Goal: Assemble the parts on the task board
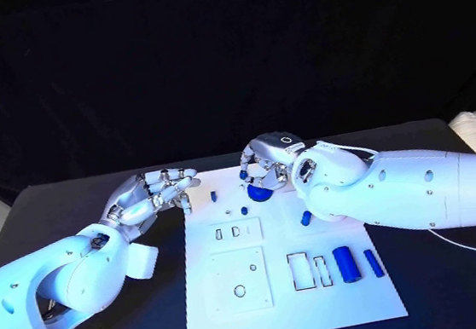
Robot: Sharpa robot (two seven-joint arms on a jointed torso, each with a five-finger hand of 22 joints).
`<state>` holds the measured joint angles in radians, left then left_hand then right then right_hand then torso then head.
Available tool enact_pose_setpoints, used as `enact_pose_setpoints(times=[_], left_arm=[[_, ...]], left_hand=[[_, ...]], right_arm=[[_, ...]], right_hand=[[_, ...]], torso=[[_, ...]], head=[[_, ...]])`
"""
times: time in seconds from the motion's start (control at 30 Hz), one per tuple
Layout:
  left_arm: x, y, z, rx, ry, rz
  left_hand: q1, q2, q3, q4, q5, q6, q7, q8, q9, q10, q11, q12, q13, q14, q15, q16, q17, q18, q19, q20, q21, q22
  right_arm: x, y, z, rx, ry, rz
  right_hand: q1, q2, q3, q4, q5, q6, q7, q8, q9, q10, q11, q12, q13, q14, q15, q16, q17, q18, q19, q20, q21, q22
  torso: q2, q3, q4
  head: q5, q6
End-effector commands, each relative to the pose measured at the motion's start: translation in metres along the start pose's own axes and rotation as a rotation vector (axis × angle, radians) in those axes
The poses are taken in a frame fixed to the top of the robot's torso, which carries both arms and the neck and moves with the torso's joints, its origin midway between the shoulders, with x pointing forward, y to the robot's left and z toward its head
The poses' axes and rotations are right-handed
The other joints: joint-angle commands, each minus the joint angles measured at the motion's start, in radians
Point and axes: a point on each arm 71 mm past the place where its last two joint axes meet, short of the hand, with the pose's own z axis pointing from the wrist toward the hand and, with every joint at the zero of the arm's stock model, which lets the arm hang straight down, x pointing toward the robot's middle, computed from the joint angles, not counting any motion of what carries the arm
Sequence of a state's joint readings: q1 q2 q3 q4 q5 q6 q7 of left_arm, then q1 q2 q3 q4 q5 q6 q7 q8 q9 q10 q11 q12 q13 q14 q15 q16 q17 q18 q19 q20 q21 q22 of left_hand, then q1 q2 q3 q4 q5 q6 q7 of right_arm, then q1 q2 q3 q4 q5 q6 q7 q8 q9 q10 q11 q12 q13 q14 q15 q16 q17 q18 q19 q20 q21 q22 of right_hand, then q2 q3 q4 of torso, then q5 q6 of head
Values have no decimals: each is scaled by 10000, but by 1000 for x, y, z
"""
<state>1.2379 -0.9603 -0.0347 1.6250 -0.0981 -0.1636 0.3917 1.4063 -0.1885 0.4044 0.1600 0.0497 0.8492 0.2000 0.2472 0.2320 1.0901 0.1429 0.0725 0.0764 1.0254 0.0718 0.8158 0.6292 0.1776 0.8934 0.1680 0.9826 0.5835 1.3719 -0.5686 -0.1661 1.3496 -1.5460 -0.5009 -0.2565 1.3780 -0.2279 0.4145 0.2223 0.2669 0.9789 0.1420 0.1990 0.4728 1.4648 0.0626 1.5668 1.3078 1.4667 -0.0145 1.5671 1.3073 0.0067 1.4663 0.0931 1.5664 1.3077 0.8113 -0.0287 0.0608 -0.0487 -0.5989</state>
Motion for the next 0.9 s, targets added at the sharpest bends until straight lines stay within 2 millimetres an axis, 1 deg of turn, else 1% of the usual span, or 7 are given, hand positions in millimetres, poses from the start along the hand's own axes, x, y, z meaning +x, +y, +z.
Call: enact_pose_setpoints(times=[0.03, 0.27, 0.37, 0.47, 0.5, 0.57, 0.9], left_arm=[[2, -1, 1, 51, 191, -103], [2, -1, 0, 50, 178, -97], [2, -1, 0, 50, 179, -98], [2, -1, 0, 50, 187, -101], [2, -1, 0, 49, 189, -102], [2, -1, 0, 48, 188, -101], [2, -1, 0, 18, 173, -91]], left_hand=[[-33, 87, 47, 14, -1, -58, 12, -34, 9, -45, -20, -15, -9, 16, -10, -50, -10, 66, -86, 1, 56, 10], [-45, 91, 55, 12, 0, -56, 12, -37, 15, -41, -19, -12, -8, 22, -8, -57, -19, 66, -93, 3, 66, 13], [-45, 91, 55, 12, 0, -56, 12, -37, 15, -41, -19, -12, -8, 22, -8, -57, -19, 66, -93, 3, 66, 13], [-45, 91, 55, 12, 0, -56, 12, -37, 15, -41, -19, -12, -8, 22, -8, -57, -19, 66, -93, 3, 66, 13], [-45, 91, 55, 12, 0, -56, 12, -37, 15, -41, -19, -12, -8, 22, -8, -57, -19, 66, -93, 3, 66, 13], [-45, 91, 55, 12, 0, -56, 12, -37, 15, -41, -19, -12, -8, 22, -8, -57, -19, 66, -93, 3, 66, 13], [-51, 89, 58, 10, -1, -53, 11, -38, 19, -38, -20, -10, -8, 26, -9, -60, -24, 66, -97, 3, 72, 15]], right_arm=[[1, 1, -2, -62, 52, -86], [5, -2, -6, 179, 664, 230], [9, -7, -7, 444, 1139, 469], [12, -11, -7, 657, 1467, 609], [13, -13, -8, 740, 1577, 664], [14, -16, -8, 885, 1754, 759], [17, -21, -8, 1106, 1862, 983]], right_hand=[[-38, -84, 19, -21, -14, -85, -21, -44, -22, 1010, -36, -9, 2574, 1041, -19, 37, 2635, -67, 1045, -44, 44, 2631], [-252, -224, -41, -1, -54, -224, 34, -148, -71, 984, 10, -34, 2546, 1041, 27, 37, 2635, -67, 1045, -11, 44, 2631], [-523, -377, -377, 30, -98, -842, 220, -538, -215, 866, 176, -147, 2423, 1041, 201, 37, 2635, -67, 1045, 131, 44, 2631], [-460, -132, -1389, 107, -324, -1348, 383, -850, -297, 770, 360, -233, 2335, 1041, 365, 37, 2635, -67, 1045, 317, 44, 2631], [-258, 14, -2089, 259, -361, -1489, 431, -946, -311, 741, 391, -258, 2312, 1041, 396, 37, 2635, -67, 1045, 375, 44, 2631], [-10, 49, -2690, 545, -366, -1662, 464, -1073, -333, 711, 419, -285, 2287, 1041, 443, 37, 2635, -67, 1045, 392, 44, 2631], [227, 274, -2767, 657, -196, -1446, 443, -987, -269, 757, 405, -241, 2334, 1041, 438, 37, 2635, -67, 1045, 399, 44, 2631]], torso=[[-21, 10, -11], [-23, 12, -35], [-24, 13, -41], [-18, 8, -39], [-12, 9, -27], [-8, 12, -17], [-1, 7, -6]], head=[[19, -20], [20, 10], [25, 11], [15, 13], [8, 13], [5, 13], [-8, -11]])
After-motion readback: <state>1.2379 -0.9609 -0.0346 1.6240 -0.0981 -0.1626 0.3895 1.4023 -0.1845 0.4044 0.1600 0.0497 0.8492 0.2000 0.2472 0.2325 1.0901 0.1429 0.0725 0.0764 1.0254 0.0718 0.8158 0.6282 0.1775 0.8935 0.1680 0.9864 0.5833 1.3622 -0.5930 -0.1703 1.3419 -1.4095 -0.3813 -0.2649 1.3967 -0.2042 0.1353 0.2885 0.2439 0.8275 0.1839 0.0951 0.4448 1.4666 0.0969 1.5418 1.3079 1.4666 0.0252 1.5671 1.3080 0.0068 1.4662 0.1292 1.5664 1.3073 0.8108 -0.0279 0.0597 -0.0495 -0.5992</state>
